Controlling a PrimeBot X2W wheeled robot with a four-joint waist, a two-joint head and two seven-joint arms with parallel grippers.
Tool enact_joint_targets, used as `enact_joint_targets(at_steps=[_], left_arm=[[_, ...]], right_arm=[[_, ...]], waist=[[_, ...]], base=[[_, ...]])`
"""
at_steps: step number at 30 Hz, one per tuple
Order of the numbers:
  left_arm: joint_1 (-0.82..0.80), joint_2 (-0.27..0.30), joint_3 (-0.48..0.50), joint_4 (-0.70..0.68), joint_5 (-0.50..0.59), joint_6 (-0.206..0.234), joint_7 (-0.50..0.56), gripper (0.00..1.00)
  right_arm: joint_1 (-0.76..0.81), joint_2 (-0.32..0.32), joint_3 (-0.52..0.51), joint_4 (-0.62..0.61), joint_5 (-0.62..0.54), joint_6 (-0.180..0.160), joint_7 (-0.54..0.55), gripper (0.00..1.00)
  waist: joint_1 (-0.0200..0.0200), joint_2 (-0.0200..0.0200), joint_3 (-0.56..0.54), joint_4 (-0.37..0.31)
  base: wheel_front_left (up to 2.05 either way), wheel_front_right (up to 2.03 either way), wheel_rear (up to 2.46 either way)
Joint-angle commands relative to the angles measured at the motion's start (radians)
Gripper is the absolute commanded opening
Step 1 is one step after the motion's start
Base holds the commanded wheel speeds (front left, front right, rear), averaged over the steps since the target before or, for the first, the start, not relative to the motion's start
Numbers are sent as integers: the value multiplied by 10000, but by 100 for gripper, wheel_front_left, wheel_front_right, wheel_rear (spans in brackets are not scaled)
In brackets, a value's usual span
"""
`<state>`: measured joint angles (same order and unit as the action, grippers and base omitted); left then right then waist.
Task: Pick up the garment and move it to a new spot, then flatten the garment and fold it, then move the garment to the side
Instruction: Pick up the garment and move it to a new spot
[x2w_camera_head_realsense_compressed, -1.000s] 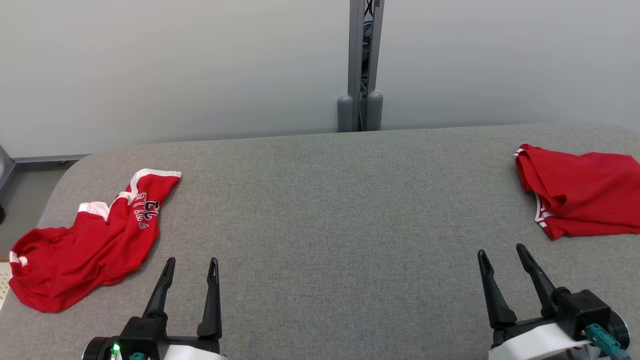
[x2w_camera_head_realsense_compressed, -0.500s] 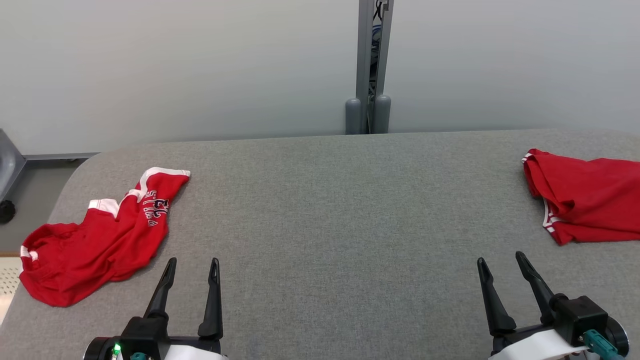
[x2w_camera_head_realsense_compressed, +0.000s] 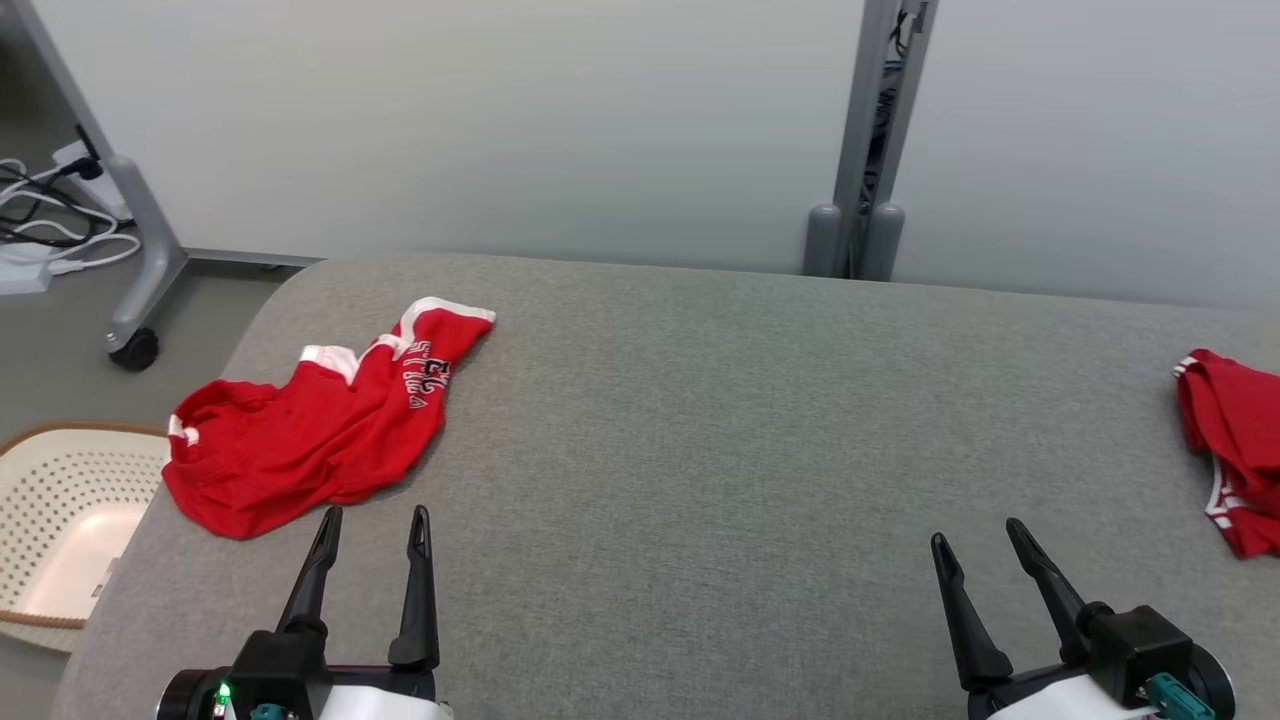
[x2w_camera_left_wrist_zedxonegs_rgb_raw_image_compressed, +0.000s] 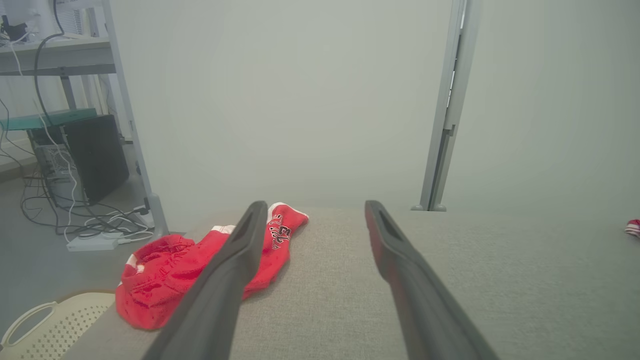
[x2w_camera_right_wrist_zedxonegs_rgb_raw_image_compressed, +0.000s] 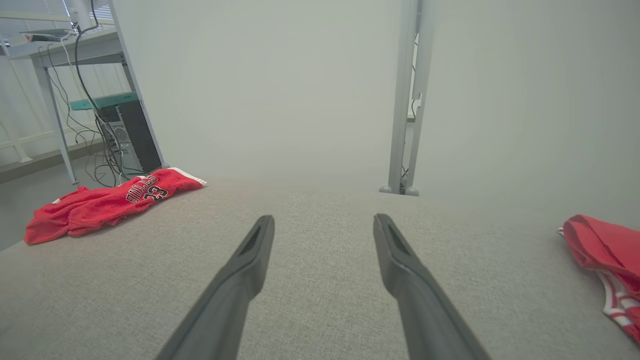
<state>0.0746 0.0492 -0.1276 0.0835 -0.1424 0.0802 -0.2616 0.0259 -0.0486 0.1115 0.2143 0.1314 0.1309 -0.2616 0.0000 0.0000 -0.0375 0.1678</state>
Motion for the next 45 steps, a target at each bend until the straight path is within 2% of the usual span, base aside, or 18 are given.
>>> enact_joint_targets(at_steps=[1, 15, 21, 29, 34, 40, 45], left_arm=[[43, 30, 60, -61, 109, 57, -39, 100], [271, 30, 251, -425, 268, 111, -41, 100], [339, 30, 278, -459, 99, 105, -40, 100], [158, 30, 349, -416, 5, 30, -41, 100], [-70, 32, 406, -445, -186, 201, -41, 100], [-886, 27, 612, -318, -581, 351, -41, 100], [-2053, 29, 624, 109, -941, 167, -40, 100]], right_arm=[[16, -47, 16, -24, 44, -4, -52, 100], [36, -47, 196, -177, 88, -4, -52, 100], [-3, -48, 272, -154, 40, -4, -52, 100], [-184, -48, 283, -104, -47, -4, -52, 100], [-340, -46, 291, -181, -151, -4, -52, 100], [-648, -50, 272, -279, -609, -4, -52, 100], [-984, -262, 198, -321, -926, -4, -52, 100]], waist=[[0, 0, -36, 436], [0, 0, -100, 2008], [0, 0, -40, 2415], [0, 0, 130, 2598], [0, 0, 419, 2539], [0, 0, 1241, 2354], [0, 0, 2046, 2185]], base=[[0, 0, 0], [0, 0, 0], [0, 0, 0], [0, 0, 0], [0, 0, 0], [0, 0, 0], [0, 0, 0]])
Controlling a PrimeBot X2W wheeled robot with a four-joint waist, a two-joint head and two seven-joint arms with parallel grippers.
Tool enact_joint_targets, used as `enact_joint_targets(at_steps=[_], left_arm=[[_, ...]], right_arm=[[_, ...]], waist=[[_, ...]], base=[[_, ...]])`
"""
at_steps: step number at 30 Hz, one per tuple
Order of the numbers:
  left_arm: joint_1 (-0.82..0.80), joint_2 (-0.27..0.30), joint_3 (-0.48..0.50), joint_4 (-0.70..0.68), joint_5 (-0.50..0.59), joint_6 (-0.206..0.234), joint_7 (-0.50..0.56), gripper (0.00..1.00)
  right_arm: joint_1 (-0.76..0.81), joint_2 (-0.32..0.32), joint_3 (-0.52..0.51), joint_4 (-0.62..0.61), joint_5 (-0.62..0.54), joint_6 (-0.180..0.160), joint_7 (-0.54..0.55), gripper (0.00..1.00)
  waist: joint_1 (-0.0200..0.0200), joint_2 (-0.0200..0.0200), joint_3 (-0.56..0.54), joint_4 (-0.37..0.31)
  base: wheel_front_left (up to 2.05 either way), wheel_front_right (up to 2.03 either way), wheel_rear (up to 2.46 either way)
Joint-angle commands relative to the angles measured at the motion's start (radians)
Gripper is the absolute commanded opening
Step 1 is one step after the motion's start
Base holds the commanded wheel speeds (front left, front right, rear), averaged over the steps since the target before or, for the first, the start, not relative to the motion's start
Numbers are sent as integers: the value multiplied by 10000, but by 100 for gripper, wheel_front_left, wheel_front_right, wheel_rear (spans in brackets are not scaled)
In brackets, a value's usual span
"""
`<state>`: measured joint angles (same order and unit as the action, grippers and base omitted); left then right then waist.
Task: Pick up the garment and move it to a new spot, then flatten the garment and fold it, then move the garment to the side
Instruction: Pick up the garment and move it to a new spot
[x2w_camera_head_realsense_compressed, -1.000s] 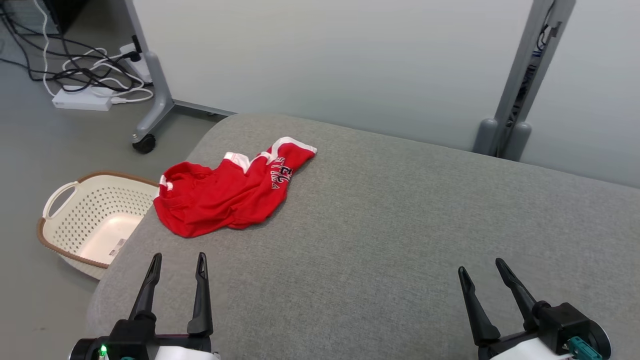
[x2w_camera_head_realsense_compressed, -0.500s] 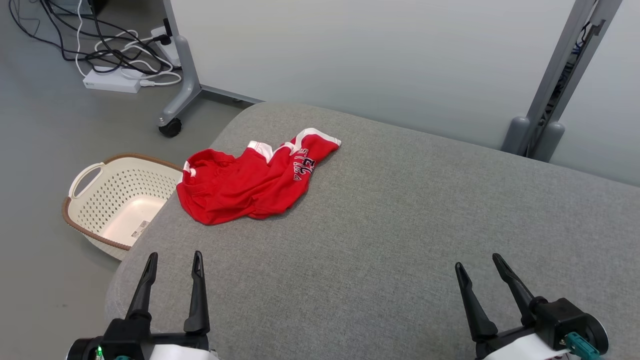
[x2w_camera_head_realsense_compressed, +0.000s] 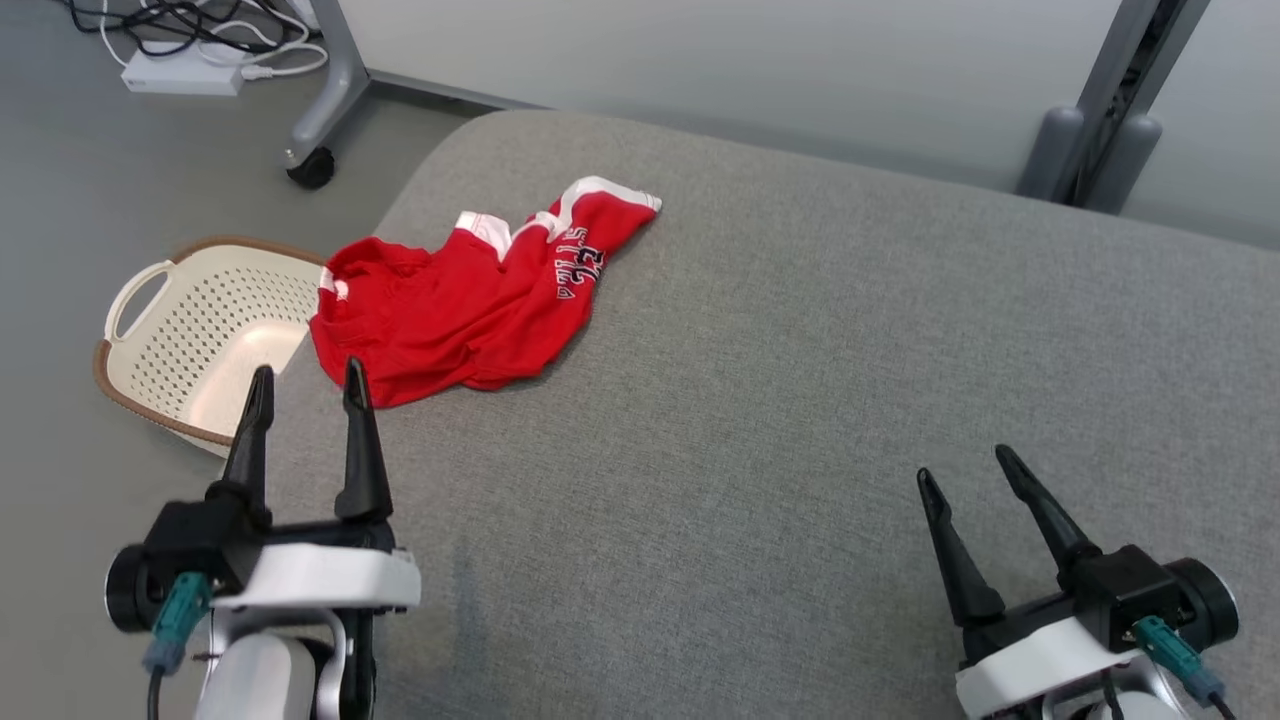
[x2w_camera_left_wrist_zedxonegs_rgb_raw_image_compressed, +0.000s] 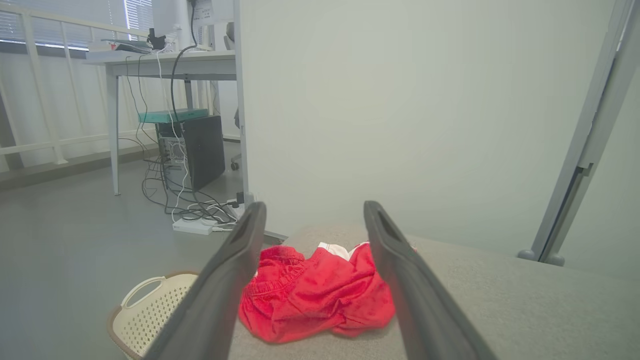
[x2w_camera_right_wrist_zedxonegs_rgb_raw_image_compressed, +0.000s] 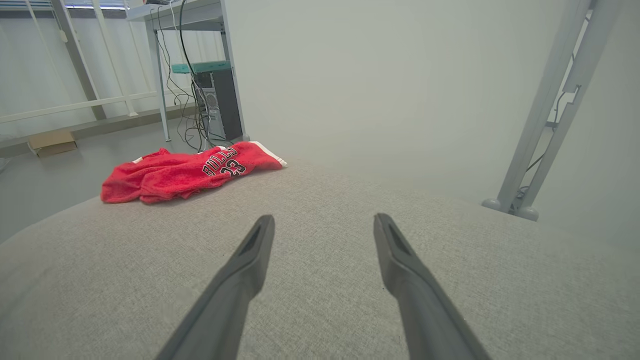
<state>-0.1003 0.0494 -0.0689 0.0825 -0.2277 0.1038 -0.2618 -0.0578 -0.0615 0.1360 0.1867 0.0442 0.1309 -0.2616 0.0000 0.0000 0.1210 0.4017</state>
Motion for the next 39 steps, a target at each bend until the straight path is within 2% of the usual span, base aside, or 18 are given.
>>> enact_joint_targets(at_steps=[1, 3, 4, 8, 12, 14, 17, 23, 27, 36, 39], left_arm=[[-604, 27, 62, 336, -156, -127, -38, 100], [-1647, 31, 280, 1197, -788, -312, -24, 100], [-1647, 31, 280, 1197, -788, -312, -24, 100], [-3150, 28, 655, 2631, -1414, -662, -26, 100], [-4716, 168, 712, 4470, -1687, -1040, 174, 100], [-5545, 343, 707, 5262, -1633, -990, 382, 100], [-6554, 506, 707, 6423, -1686, -894, 969, 100], [-8297, 810, 817, 8722, -2251, -833, 3393, 100], [-8942, 1000, 1009, 9801, -2525, -766, 4154, 100], [-9562, 1459, 1078, 11243, -2951, -1408, 5595, 100], [-9499, 1526, 1062, 11555, -2994, -1490, 5938, 100]], right_arm=[[-230, -206, -60, -69, -101, -4, -52, 100], [-526, -480, -102, -183, -157, -4, -52, 100], [-526, -480, -102, -183, -157, -4, -52, 100], [-977, -795, -139, -218, -209, -4, -52, 100], [-1370, -1132, -118, -169, -84, -4, -52, 100], [-1505, -1278, -97, -198, -20, -4, -52, 100], [-1676, -1387, -105, -250, 10, -4, -52, 100], [-1906, -1291, -70, -322, -46, -4, -52, 100], [-2071, -1230, 19, -341, -55, -4, -52, 100], [-2448, -1117, -35, -377, -8, -4, -33, 100], [-2579, -1127, 60, -351, 42, -4, -27, 100]], waist=[[0, 0, 612, -182], [0, 0, 1162, -313], [0, 0, 1162, -313], [0, 0, 1800, -564], [0, 0, 2312, -794], [0, 0, 2517, -881], [0, 0, 2772, -1014], [0, 0, 3192, -1294], [0, 0, 3436, -1528], [0, 0, 3985, -2038], [0, 0, 4115, -2185]], base=[[0, 0, 0], [0, 0, 0], [0, 0, 0], [0, 0, 0], [0, 0, 0], [0, 0, 0], [0, 0, 0], [0, 0, 0], [0, 0, 0], [0, 0, 0], [0, 0, 0]])
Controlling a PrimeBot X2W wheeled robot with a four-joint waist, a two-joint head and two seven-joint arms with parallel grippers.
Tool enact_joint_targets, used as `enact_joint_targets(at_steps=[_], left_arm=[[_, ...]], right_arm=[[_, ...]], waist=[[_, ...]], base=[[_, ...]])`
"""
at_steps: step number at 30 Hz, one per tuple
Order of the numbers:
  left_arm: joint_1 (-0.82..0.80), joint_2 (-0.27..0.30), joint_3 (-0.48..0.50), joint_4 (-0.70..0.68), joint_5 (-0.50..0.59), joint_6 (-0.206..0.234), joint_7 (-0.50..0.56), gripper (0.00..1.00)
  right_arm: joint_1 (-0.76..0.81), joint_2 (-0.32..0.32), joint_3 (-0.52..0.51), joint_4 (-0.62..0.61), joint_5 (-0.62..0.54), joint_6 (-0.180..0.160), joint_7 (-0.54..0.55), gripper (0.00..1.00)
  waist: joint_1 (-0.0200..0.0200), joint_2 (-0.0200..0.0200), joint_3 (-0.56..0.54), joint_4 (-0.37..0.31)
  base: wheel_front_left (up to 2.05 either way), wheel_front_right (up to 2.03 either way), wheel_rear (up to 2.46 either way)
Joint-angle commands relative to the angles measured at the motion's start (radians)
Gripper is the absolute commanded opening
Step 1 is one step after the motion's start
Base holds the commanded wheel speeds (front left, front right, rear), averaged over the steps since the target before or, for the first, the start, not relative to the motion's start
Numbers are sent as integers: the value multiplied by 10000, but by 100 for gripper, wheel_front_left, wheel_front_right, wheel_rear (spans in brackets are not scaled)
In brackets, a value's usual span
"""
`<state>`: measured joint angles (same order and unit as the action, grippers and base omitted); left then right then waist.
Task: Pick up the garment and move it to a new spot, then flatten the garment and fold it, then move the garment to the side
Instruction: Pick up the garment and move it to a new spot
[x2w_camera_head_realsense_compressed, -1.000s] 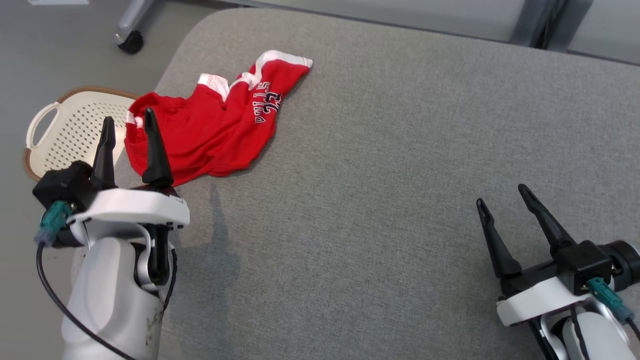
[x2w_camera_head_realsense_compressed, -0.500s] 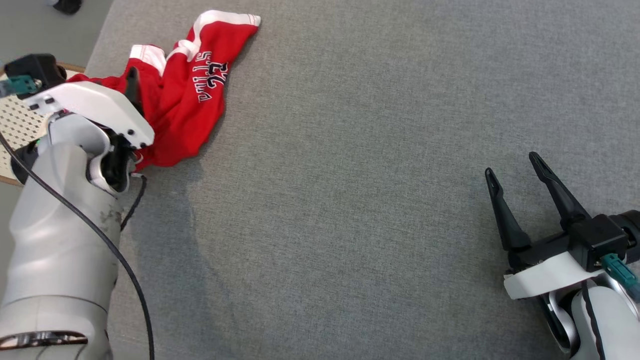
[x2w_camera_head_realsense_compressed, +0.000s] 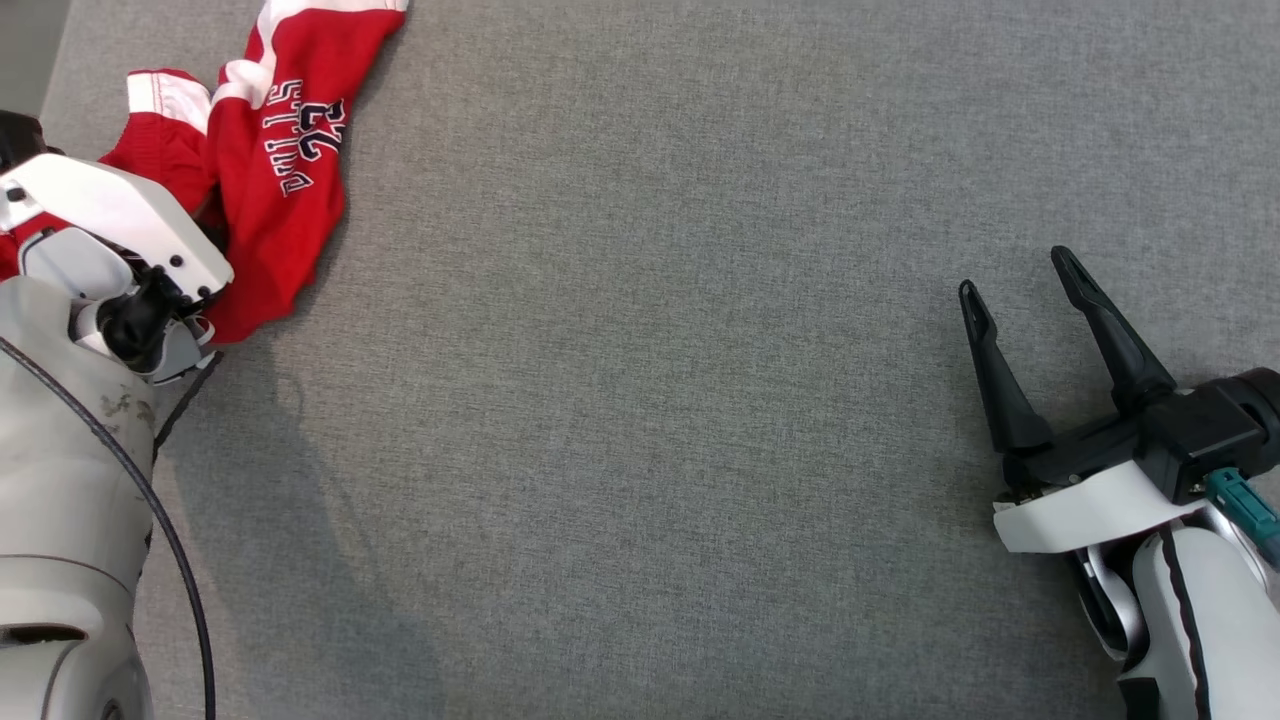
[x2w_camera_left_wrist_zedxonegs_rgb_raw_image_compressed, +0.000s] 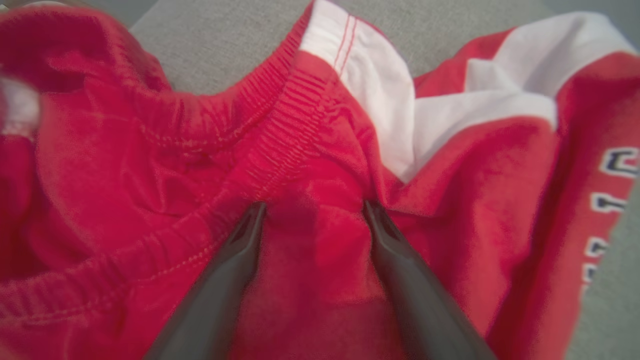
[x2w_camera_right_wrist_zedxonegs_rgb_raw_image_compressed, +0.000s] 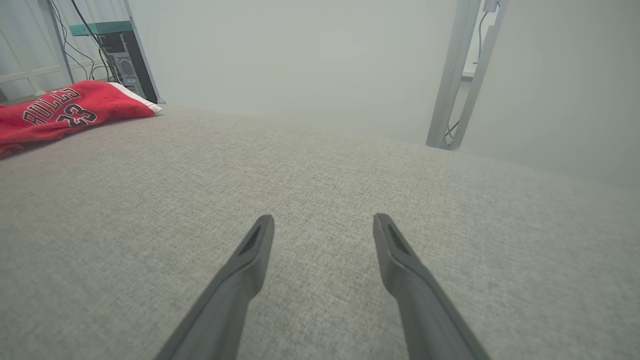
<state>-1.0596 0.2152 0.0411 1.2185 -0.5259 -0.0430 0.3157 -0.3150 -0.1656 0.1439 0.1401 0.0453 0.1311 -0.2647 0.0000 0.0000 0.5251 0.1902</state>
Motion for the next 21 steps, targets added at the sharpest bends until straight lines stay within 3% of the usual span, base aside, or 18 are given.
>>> enact_joint_targets(at_steps=[1, 4, 5, 6, 12, 21], left_arm=[[114, -115, -62, 264, -14, -35, 218, 100], [213, -128, -155, 411, 4, -152, 305, 100], [225, -131, -209, 427, 53, -219, 229, 88], [218, -101, -237, 378, 89, -229, -18, 0], [208, 193, -436, 12, 421, -90, -1780, 0], [436, 349, -801, -471, 858, -415, -4924, 0]], right_arm=[[-64, -103, 6, 117, 51, -7, 4, 100], [-232, -117, -20, 84, 81, -7, 4, 100], [-255, -106, -20, 83, 93, -7, 4, 100], [-287, -100, -22, 92, 99, -7, 4, 100], [-360, 1, 1, 145, 156, -6, 4, 100], [-217, 257, 63, 216, 224, -6, 2, 100]], waist=[[0, 0, 119, -106], [0, 0, 203, -170], [0, 0, 211, -181], [0, 0, 215, -190], [0, 0, 148, -236], [0, 0, -386, -309]], base=[[0, 0, 0], [0, 0, 0], [0, 0, 0], [0, 0, 0], [0, 0, 0], [0, 0, 0]])
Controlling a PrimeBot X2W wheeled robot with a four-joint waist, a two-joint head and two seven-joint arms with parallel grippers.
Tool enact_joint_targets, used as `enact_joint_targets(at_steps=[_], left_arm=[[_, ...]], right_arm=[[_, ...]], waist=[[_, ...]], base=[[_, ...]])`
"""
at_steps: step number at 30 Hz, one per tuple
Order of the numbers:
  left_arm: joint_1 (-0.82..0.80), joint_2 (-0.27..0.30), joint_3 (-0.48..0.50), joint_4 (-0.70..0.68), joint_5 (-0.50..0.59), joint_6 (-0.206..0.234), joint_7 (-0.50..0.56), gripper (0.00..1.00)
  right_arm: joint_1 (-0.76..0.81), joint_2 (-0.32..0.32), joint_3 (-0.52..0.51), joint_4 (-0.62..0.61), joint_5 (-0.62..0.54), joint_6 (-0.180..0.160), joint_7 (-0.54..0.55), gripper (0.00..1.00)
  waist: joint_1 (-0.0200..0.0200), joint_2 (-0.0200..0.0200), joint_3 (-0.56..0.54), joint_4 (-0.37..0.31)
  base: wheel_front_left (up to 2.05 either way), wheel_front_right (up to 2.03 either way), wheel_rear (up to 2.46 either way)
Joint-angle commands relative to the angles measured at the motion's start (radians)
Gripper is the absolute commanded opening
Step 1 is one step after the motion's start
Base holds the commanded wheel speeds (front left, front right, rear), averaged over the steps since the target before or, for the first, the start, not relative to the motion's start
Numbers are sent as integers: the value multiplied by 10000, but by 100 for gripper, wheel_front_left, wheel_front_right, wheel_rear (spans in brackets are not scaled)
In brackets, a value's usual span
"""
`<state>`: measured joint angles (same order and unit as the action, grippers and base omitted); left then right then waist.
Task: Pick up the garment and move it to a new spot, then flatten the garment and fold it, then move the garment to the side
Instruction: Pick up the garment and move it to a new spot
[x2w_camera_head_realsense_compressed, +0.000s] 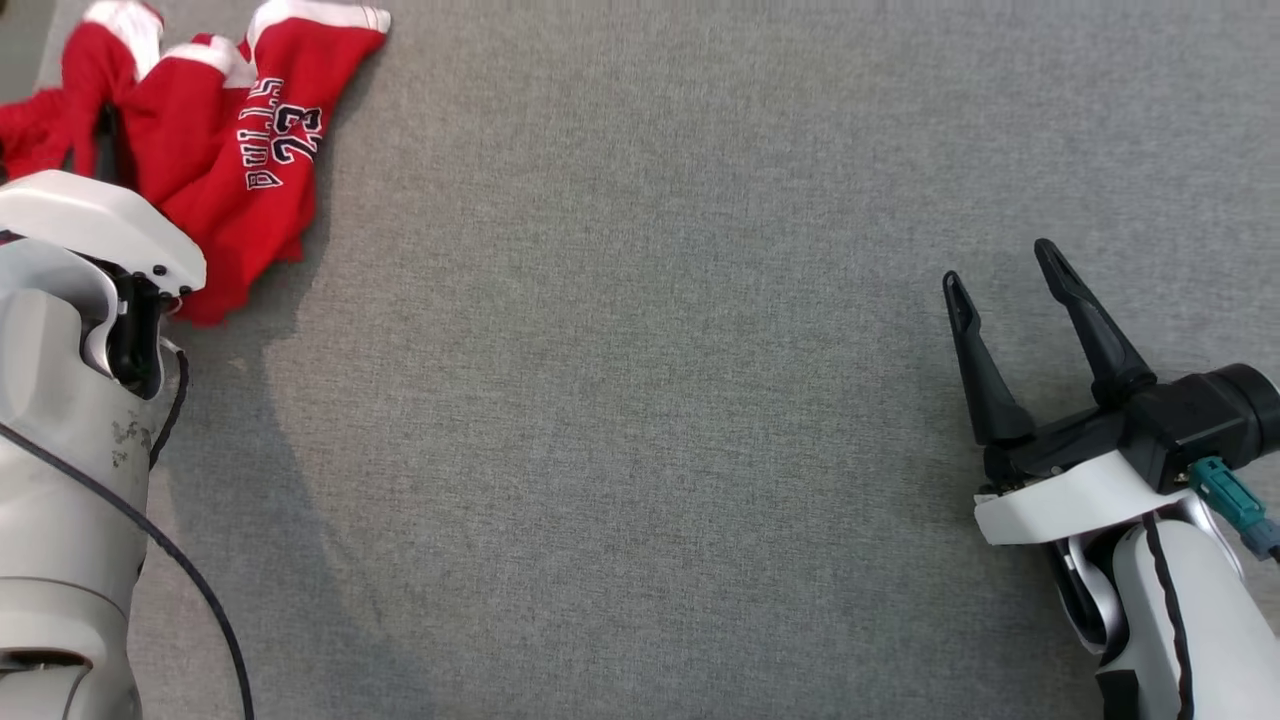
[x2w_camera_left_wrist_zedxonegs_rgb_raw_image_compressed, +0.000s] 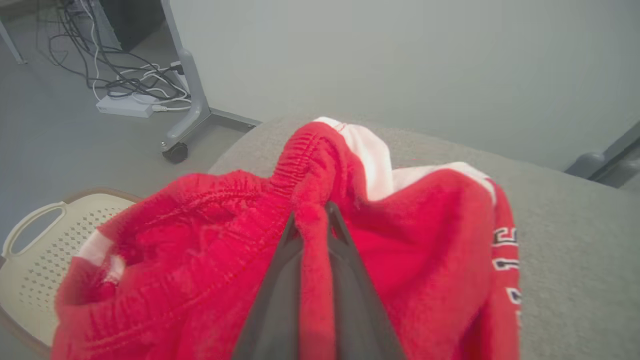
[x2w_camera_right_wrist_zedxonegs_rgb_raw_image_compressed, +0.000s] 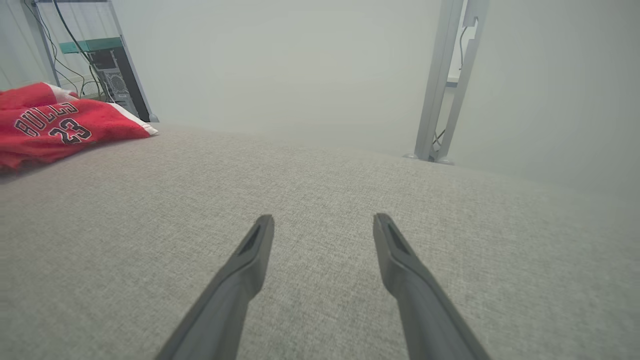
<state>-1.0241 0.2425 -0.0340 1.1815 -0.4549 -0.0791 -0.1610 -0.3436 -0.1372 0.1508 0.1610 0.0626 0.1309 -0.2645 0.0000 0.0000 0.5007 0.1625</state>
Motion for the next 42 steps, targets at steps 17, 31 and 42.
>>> enact_joint_targets(at_steps=[17, 31, 42], left_arm=[[1698, -206, 144, -5081, 193, -500, -1043, 0], [3485, -1065, -1081, -7907, -607, -529, -529, 0], [3997, -1493, -2684, -8481, -7, -521, -552, 0]], right_arm=[[765, 427, -281, 82, 170, -4, 0, 100], [1229, 827, -669, -294, 469, -4, -1, 100], [1282, 846, -692, -409, 807, -4, 0, 100]], waist=[[0, 0, -2190, -1046], [0, 0, -2906, -2970], [0, 0, -2934, -4041]], base=[[0, 0, 0], [0, 0, 0], [0, 0, 0]])
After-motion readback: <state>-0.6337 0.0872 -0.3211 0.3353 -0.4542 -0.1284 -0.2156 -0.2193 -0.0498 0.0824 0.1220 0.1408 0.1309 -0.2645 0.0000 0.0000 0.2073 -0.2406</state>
